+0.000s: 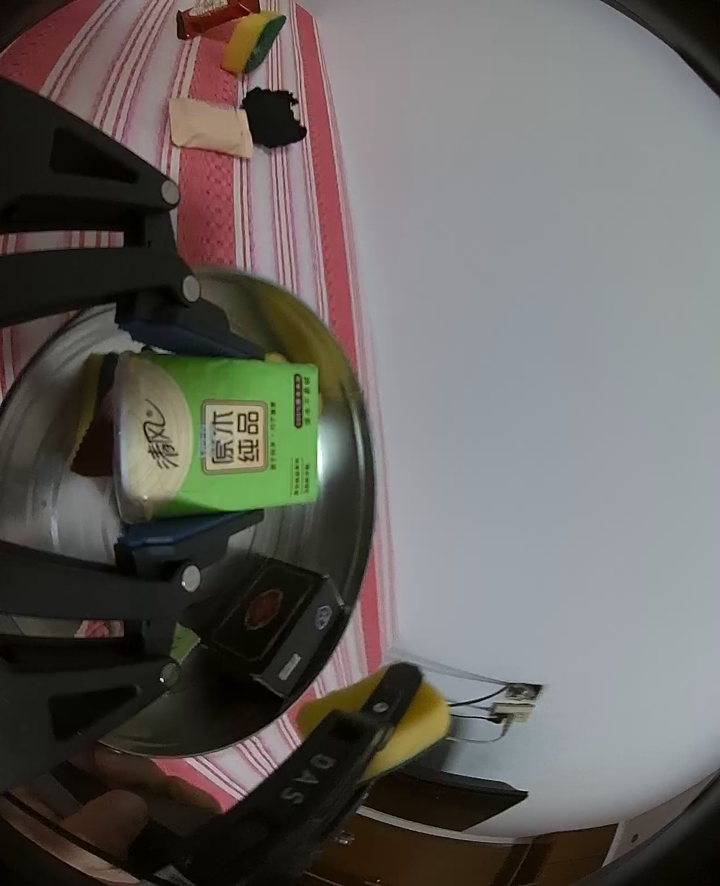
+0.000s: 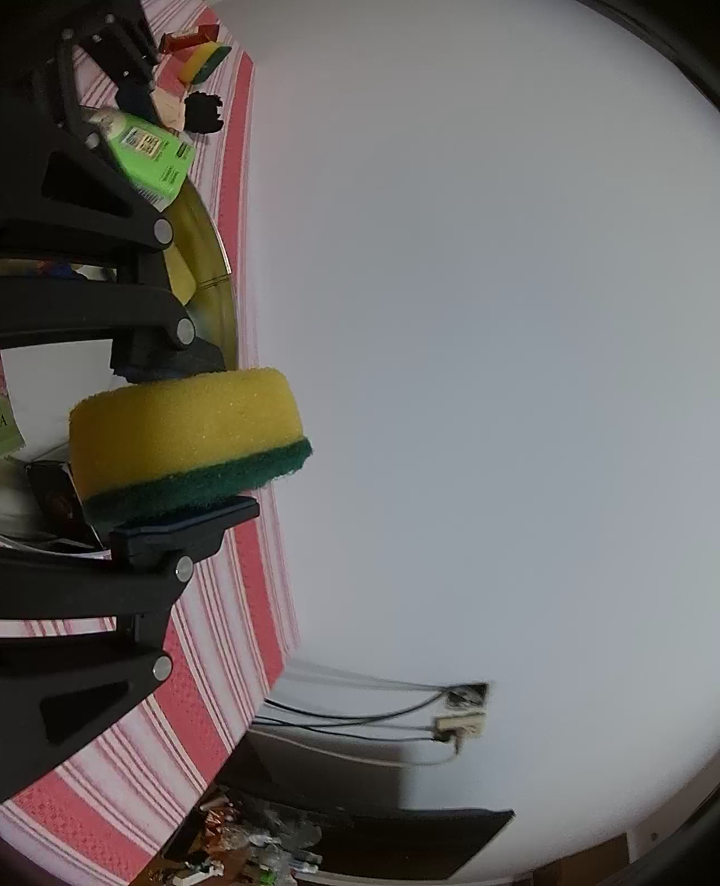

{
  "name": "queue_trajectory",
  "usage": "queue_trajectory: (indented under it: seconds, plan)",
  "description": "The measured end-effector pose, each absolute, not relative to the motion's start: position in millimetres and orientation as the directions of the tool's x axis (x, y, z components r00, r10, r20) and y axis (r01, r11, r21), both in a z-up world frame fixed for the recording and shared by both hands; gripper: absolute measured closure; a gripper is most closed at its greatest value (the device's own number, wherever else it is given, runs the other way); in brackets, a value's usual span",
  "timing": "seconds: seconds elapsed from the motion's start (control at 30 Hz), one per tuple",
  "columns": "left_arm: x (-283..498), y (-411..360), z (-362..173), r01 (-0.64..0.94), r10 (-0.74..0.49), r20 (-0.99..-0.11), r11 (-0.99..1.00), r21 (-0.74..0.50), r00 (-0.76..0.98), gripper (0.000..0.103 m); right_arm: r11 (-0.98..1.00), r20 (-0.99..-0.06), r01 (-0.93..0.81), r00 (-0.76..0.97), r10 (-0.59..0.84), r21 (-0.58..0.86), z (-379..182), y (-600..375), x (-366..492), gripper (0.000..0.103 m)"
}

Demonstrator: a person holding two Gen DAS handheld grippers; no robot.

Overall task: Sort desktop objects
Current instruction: 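Release the green tissue packet from the left tool while the right tool drops the sponge into the basin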

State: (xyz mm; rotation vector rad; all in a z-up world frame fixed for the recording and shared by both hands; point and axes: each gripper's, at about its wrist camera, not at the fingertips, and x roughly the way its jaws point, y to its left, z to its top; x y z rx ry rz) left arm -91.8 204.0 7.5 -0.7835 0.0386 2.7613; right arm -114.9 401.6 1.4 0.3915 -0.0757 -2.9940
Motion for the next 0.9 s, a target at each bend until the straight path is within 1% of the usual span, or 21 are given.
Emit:
queue_trajectory:
  seconds: [0.1, 0.23, 0.4, 0.47, 0.53, 0.57, 0.63, 0.7, 0.73, 0.83, 0.9]
  plan:
    - [-94, 210, 6, -0.264, 0.243, -0.532, -0.964, -0.038, -0.811, 0.054, -0.992, -0.274, 0.121, -0.953, -0.126, 0.037, 1, 399, -121, 0.065]
    - [-92, 217, 4, -0.266, 0.233, -0.536, -0.964, -0.015, -0.811, 0.054, -0.987, -0.298, 0.148, -0.941, -0.159, 0.057, -5, 404, -125, 0.065]
    - [-84, 227, 1, -0.289, 0.229, -0.512, -0.956, 0.04, -0.828, 0.053, -0.983, -0.333, 0.179, -0.925, -0.184, 0.045, -14, 396, -126, 0.064]
    - [-87, 228, -1, -0.292, 0.229, -0.521, -0.956, 0.04, -0.822, 0.047, -0.981, -0.349, 0.187, -0.917, -0.194, 0.055, -19, 394, -128, 0.064]
    - [-92, 226, -5, -0.286, 0.226, -0.547, -0.958, 0.026, -0.806, 0.024, -0.979, -0.359, 0.199, -0.911, -0.202, 0.047, -20, 391, -129, 0.064]
    - [-94, 225, -6, -0.28, 0.224, -0.556, -0.96, 0.016, -0.801, 0.02, -0.978, -0.354, 0.202, -0.913, -0.205, 0.045, -21, 390, -129, 0.064]
    - [-95, 221, -6, -0.269, 0.224, -0.549, -0.963, 0.001, -0.805, 0.008, -0.97, -0.366, 0.236, -0.898, -0.243, 0.063, -22, 386, -130, 0.064]
    - [-93, 216, -1, -0.247, 0.207, -0.526, -0.969, 0.007, -0.825, 0.002, -0.966, -0.382, 0.248, -0.888, -0.255, 0.07, -23, 380, -132, 0.064]
    - [-92, 216, 0, -0.235, 0.192, -0.516, -0.972, 0.018, -0.835, 0.001, -0.967, -0.382, 0.247, -0.889, -0.251, 0.062, -23, 377, -132, 0.064]
    - [-91, 216, 0, -0.2, 0.136, -0.5, -0.977, 0.075, -0.855, 0.001, -0.967, -0.382, 0.251, -0.89, -0.251, 0.05, -24, 370, -129, 0.064]
    - [-92, 216, -1, -0.206, 0.137, -0.506, -0.975, 0.082, -0.852, 0.001, -0.963, -0.377, 0.262, -0.887, -0.265, 0.061, -24, 369, -127, 0.063]
